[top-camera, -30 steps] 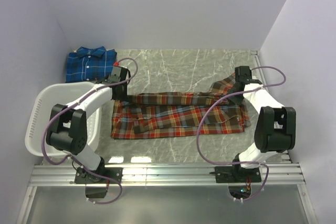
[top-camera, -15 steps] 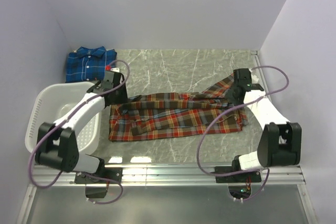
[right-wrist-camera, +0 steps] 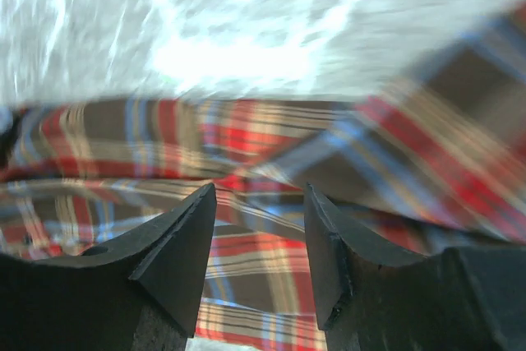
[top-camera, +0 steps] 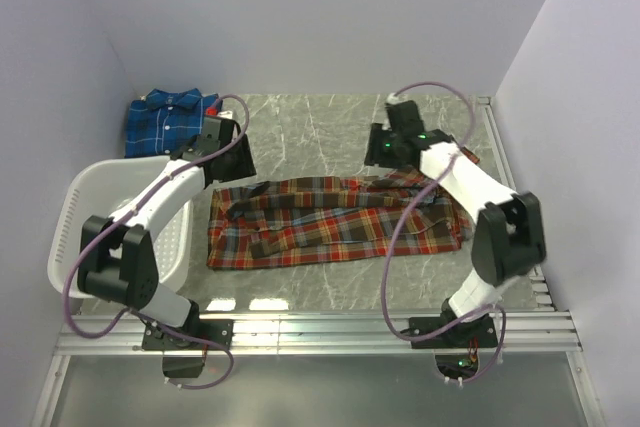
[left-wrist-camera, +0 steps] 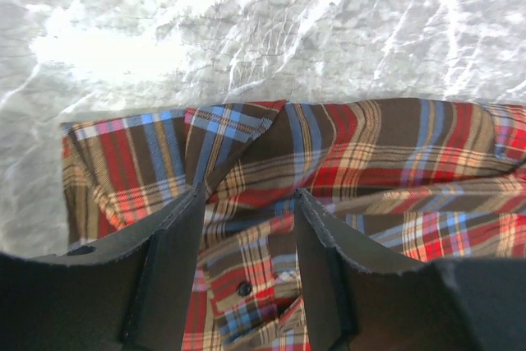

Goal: Fold and stack the long sleeve shirts
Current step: Fold the shirt

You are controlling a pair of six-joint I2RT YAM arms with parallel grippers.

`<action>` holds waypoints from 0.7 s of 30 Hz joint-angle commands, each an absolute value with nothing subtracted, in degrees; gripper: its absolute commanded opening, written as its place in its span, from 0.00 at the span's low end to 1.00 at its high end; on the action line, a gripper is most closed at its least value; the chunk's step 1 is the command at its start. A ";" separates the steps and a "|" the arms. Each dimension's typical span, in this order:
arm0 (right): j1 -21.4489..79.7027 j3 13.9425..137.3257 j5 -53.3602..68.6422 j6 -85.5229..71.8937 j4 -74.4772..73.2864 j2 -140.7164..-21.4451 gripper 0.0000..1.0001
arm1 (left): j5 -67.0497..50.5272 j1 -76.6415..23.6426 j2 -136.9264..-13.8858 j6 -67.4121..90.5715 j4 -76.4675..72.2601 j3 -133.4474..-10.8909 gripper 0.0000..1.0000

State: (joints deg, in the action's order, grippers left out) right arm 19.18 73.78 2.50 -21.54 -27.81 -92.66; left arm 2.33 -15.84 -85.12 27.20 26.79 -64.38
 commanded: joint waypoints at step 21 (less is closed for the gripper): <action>38.58 75.87 5.45 -10.55 -34.10 -106.09 0.52 | 7.47 -15.56 -89.03 32.43 24.08 -56.69 0.52</action>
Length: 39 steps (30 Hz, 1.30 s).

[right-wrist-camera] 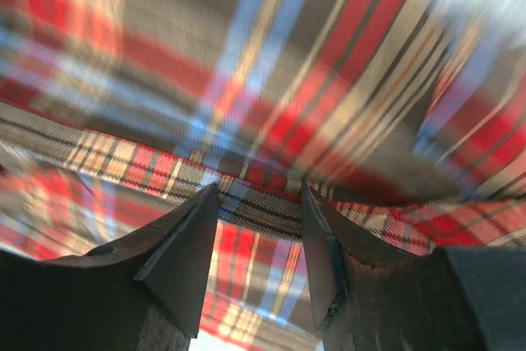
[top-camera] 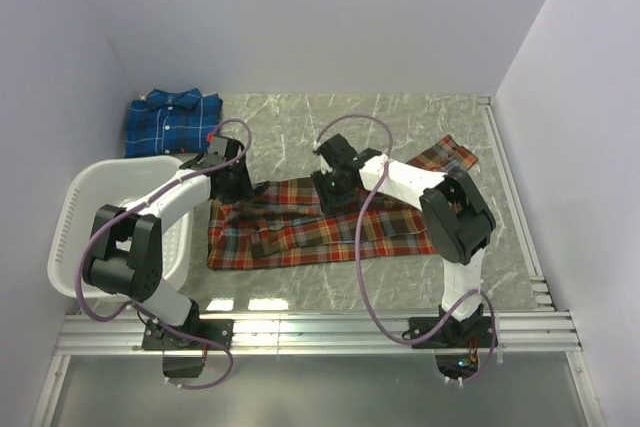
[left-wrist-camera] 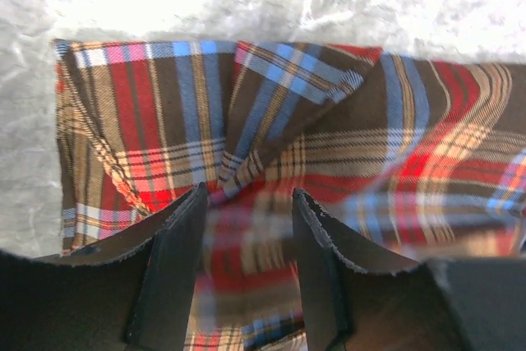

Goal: Fold and stack the long sleeve shirts
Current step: Fold the shirt

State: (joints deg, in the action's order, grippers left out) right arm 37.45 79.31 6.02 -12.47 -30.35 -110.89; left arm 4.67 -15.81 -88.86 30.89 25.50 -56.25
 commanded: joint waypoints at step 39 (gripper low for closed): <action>34.54 66.27 -1.32 -19.69 -25.49 -93.86 0.61 | 7.92 -13.71 -82.34 39.04 21.72 -56.24 0.54</action>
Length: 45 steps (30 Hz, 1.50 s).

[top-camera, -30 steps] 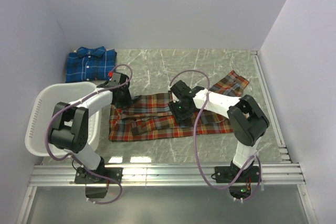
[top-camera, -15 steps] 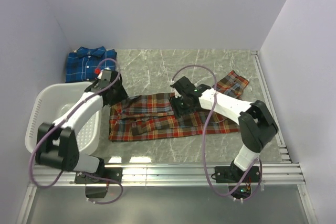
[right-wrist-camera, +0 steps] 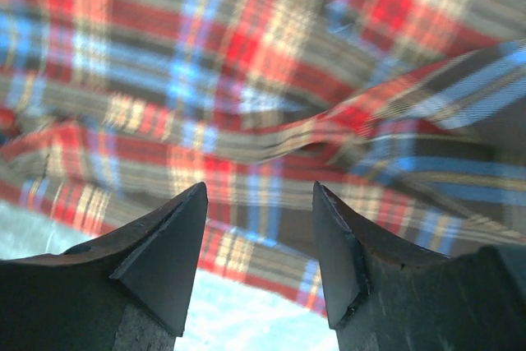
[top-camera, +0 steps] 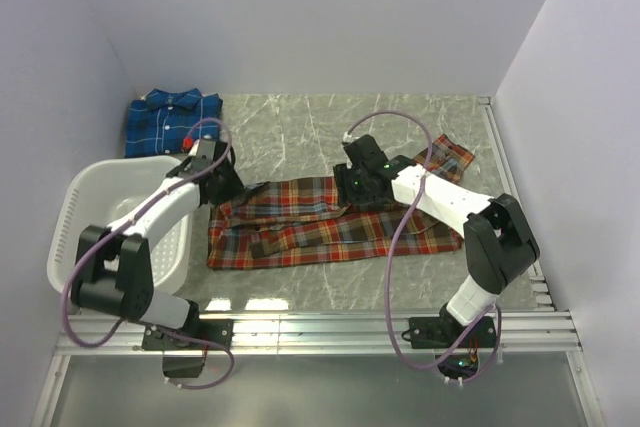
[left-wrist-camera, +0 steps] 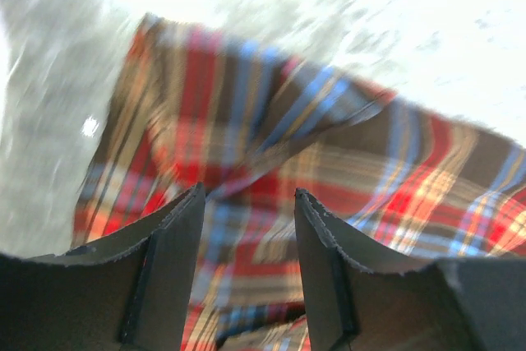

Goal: Fold and stack the long sleeve shirts
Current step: Fold the shirt

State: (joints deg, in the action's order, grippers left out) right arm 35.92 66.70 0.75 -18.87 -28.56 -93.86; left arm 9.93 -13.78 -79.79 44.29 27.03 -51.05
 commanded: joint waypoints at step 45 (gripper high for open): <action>27.25 59.77 2.81 -20.39 -22.59 -99.49 0.60 | 21.35 -24.26 -113.56 14.15 27.77 -81.38 0.00</action>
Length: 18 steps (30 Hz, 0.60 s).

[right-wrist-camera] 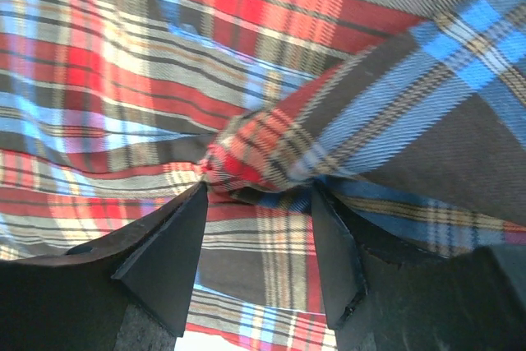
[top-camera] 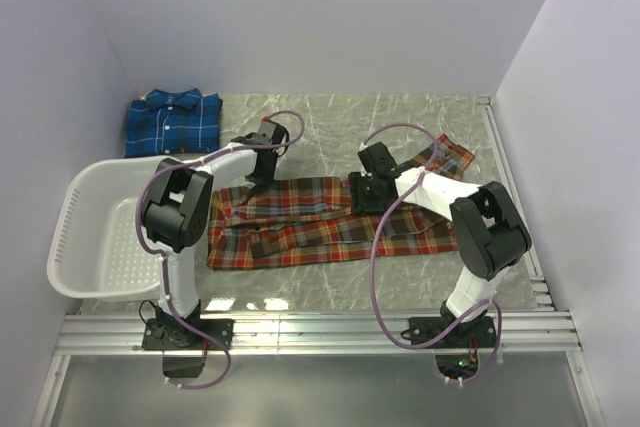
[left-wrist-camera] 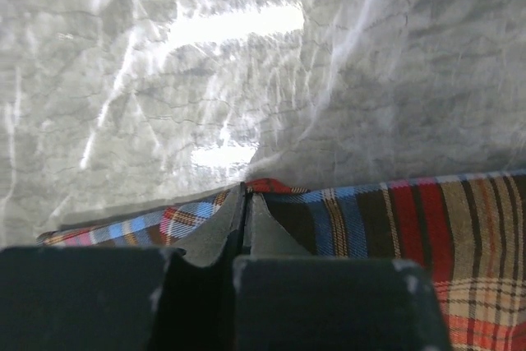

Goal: Fold and stack the long sleeve shirts
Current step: Fold the shirt

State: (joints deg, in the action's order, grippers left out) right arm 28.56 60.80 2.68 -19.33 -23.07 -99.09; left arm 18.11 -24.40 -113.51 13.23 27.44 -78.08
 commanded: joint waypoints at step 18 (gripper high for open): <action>18.81 53.44 10.20 -24.26 -20.74 -101.42 0.58 | 16.79 -9.76 -108.20 37.43 35.95 -82.18 0.01</action>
State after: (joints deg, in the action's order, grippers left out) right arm 19.35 56.53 13.30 -24.91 -18.37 -98.87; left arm 19.00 -11.49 -112.64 30.37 35.11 -82.91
